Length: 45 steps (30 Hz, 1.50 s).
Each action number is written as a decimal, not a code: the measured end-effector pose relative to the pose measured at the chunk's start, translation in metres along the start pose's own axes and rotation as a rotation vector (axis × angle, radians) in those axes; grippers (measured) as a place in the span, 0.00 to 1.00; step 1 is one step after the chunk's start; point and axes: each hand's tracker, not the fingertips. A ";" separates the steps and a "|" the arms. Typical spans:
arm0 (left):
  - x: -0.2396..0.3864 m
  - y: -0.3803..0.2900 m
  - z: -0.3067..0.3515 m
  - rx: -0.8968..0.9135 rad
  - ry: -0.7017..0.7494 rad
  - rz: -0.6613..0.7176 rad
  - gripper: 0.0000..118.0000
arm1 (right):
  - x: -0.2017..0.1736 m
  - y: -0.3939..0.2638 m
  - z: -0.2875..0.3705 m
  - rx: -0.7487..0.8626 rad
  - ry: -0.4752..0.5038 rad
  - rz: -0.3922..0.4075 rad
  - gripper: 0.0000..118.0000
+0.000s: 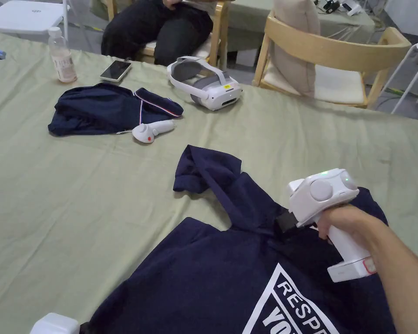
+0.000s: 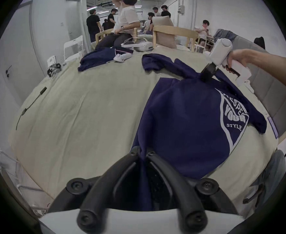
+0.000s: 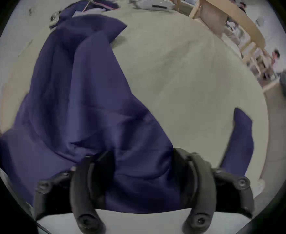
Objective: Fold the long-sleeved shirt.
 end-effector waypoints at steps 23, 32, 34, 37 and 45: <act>0.000 0.391 0.072 0.833 0.319 -0.524 0.07 | 0.116 -0.007 0.492 0.932 -0.372 -0.192 0.03; 0.017 0.583 0.159 0.954 0.209 -0.337 0.07 | 0.134 0.046 0.636 1.180 -0.563 -0.267 0.04; 0.018 0.607 0.175 0.982 0.191 -0.278 0.07 | 0.135 0.057 0.655 1.223 -0.644 -0.239 0.04; 0.020 0.630 0.188 1.003 0.152 -0.198 0.07 | 0.134 0.065 0.673 1.239 -0.646 -0.261 0.04; 0.022 0.601 0.157 0.966 0.128 -0.198 0.07 | 0.130 0.043 0.613 1.227 -0.582 -0.256 0.04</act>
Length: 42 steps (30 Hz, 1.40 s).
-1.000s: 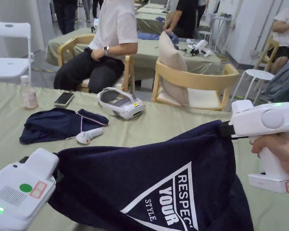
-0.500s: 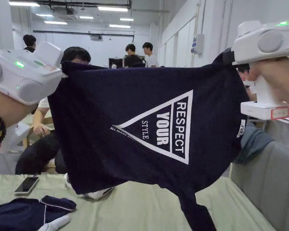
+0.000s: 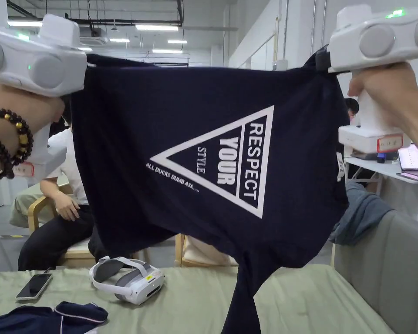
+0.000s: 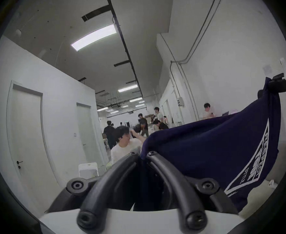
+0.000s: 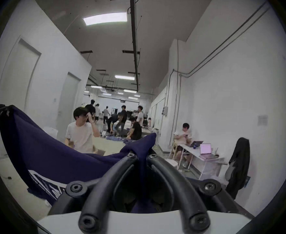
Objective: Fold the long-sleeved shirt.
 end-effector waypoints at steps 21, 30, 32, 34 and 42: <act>0.020 -0.333 0.263 -0.296 -0.129 0.023 0.07 | -0.033 -0.326 0.193 -0.404 0.323 0.017 0.04; 0.042 -0.434 0.435 -0.685 -0.237 -0.052 0.07 | -0.044 -0.439 0.347 -0.833 0.487 0.104 0.04; 0.049 -0.448 0.454 -0.778 -0.254 -0.091 0.07 | -0.047 -0.466 0.368 -0.962 0.533 0.145 0.04; 0.049 -0.456 0.464 -0.883 -0.301 -0.106 0.07 | -0.056 -0.483 0.389 -1.070 0.607 0.173 0.04; 0.060 -0.477 0.481 -1.009 -0.327 -0.110 0.09 | -0.085 -0.555 0.413 -1.281 0.692 0.306 0.04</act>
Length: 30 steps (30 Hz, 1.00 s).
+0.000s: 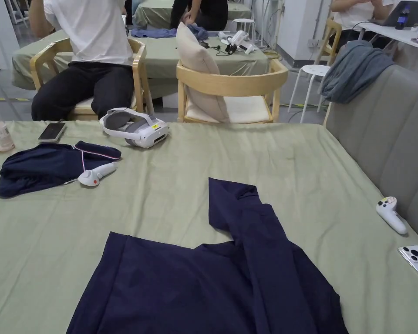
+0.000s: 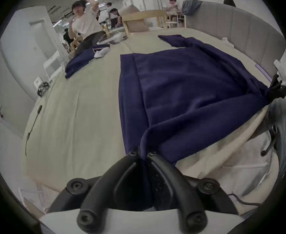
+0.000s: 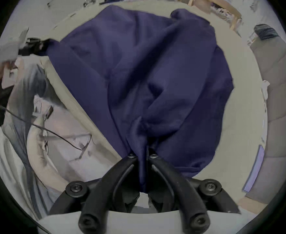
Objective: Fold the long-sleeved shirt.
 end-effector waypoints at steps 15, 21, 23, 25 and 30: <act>-0.042 0.071 0.041 0.255 -0.113 0.236 0.03 | 0.040 0.023 0.099 0.433 -0.134 -0.312 0.00; -0.030 0.108 -0.001 0.216 -0.184 0.232 0.03 | 0.059 0.050 0.088 0.414 -0.115 -0.295 0.00; -0.028 0.129 -0.012 0.237 -0.190 0.223 0.03 | 0.073 0.082 0.097 0.441 -0.139 -0.281 0.00; -0.036 0.151 -0.026 0.259 -0.211 0.236 0.03 | 0.096 0.130 0.104 0.493 -0.156 -0.244 0.00; -0.042 0.206 -0.081 0.300 -0.210 0.227 0.03 | 0.176 0.296 0.073 0.529 -0.161 -0.248 0.00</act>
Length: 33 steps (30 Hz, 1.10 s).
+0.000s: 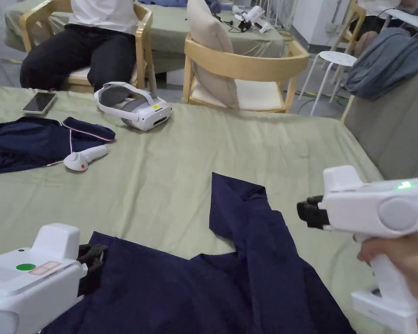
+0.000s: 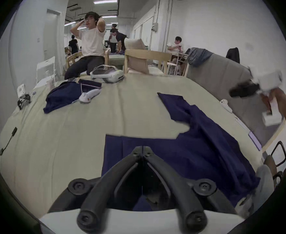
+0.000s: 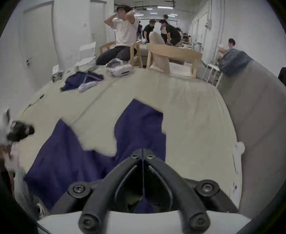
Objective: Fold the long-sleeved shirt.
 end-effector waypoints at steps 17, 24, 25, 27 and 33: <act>0.006 -0.028 -0.018 -0.095 0.024 0.049 0.03 | 0.024 0.061 -0.254 -0.300 0.039 -0.119 0.03; 0.024 -0.022 0.027 -0.043 -0.010 0.011 0.03 | 0.014 0.077 -0.141 -0.042 -0.008 -0.033 0.03; 0.025 -0.022 0.035 -0.035 -0.018 0.014 0.03 | 0.007 0.077 -0.104 -0.021 -0.016 -0.017 0.03; 0.029 -0.022 0.054 -0.006 -0.037 0.025 0.03 | -0.001 0.065 -0.045 0.039 -0.024 -0.006 0.04; 0.039 -0.034 0.087 0.008 -0.068 -0.003 0.03 | -0.030 -0.026 0.055 0.094 -0.027 0.007 0.04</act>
